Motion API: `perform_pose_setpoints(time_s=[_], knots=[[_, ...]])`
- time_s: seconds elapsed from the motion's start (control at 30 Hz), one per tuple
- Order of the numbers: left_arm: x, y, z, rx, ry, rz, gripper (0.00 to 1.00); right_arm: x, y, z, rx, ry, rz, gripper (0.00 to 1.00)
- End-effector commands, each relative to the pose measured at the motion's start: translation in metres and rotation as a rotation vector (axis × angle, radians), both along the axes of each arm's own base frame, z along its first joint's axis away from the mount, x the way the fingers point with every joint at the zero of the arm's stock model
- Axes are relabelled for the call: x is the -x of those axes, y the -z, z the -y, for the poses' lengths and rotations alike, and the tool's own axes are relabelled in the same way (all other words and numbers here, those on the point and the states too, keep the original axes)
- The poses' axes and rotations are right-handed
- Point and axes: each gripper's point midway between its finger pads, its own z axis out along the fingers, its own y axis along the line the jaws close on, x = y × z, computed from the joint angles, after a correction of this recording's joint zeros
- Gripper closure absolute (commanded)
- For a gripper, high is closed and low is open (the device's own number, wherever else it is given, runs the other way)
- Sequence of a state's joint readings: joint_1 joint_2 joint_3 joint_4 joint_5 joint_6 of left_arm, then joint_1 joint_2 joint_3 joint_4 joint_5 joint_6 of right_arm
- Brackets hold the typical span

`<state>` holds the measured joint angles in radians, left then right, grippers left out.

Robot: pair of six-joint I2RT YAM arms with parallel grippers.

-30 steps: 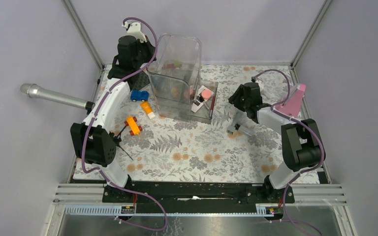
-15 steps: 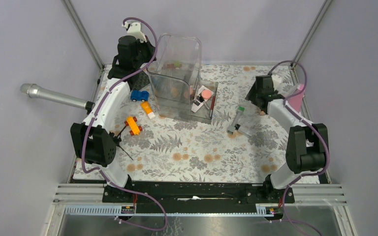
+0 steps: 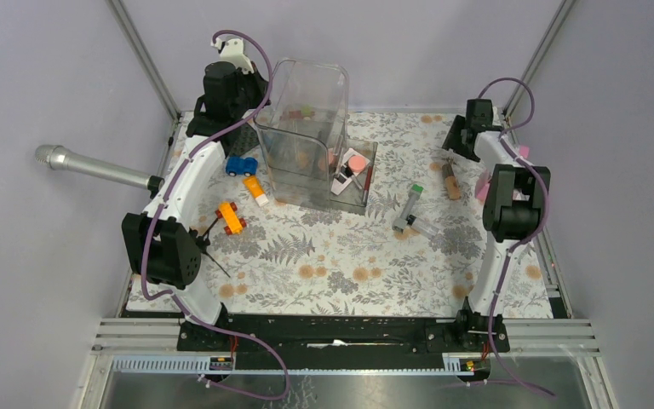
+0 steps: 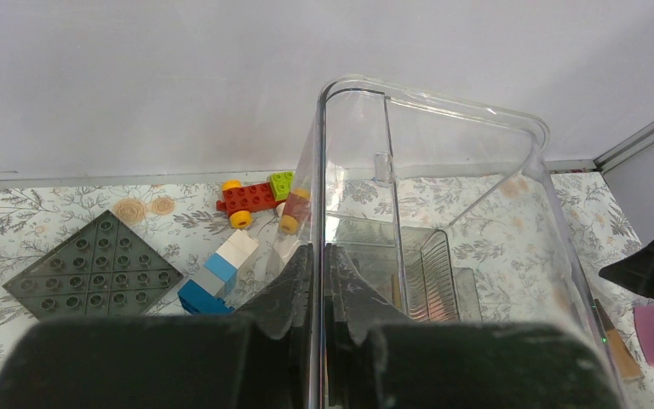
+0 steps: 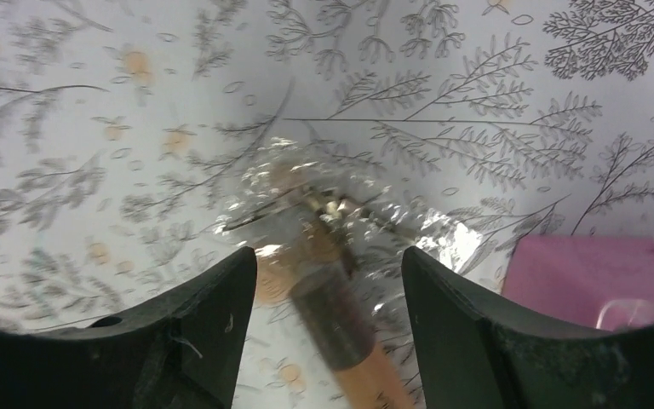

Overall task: Organize the makeup
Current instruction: Pick up the makeup from the center of the board.

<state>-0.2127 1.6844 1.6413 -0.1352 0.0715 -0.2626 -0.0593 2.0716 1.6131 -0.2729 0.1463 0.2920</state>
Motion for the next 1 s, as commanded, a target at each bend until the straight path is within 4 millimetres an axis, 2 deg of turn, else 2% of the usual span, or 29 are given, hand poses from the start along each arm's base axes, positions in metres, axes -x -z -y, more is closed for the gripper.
perform_pose_setpoints(time_s=[0.0, 0.4, 0.53, 0.7, 0.8, 0.97], knots=[[0.018, 0.079, 0.017, -0.037, 0.074, -0.259, 0.94, -0.014, -0.001, 0.001, 0.032, -0.155, -0.035, 0.29], [0.017, 0.083, 0.015, -0.050, 0.062, -0.263, 0.94, -0.037, 0.033, 0.006, 0.084, -0.316, -0.141, 0.28], [0.017, 0.083, 0.014, -0.054, 0.060, -0.265, 0.94, -0.036, 0.054, 0.002, 0.052, -0.362, -0.206, 0.28], [0.016, 0.085, 0.014, -0.057, 0.057, -0.267, 0.94, -0.033, 0.069, -0.002, 0.025, -0.393, -0.252, 0.31], [0.016, 0.085, 0.013, -0.057, 0.056, -0.268, 0.94, -0.033, 0.073, -0.003, 0.020, -0.394, -0.258, 0.38], [0.016, 0.085, 0.013, -0.058, 0.056, -0.268, 0.94, -0.035, 0.072, -0.005, 0.008, -0.394, -0.250, 0.66]])
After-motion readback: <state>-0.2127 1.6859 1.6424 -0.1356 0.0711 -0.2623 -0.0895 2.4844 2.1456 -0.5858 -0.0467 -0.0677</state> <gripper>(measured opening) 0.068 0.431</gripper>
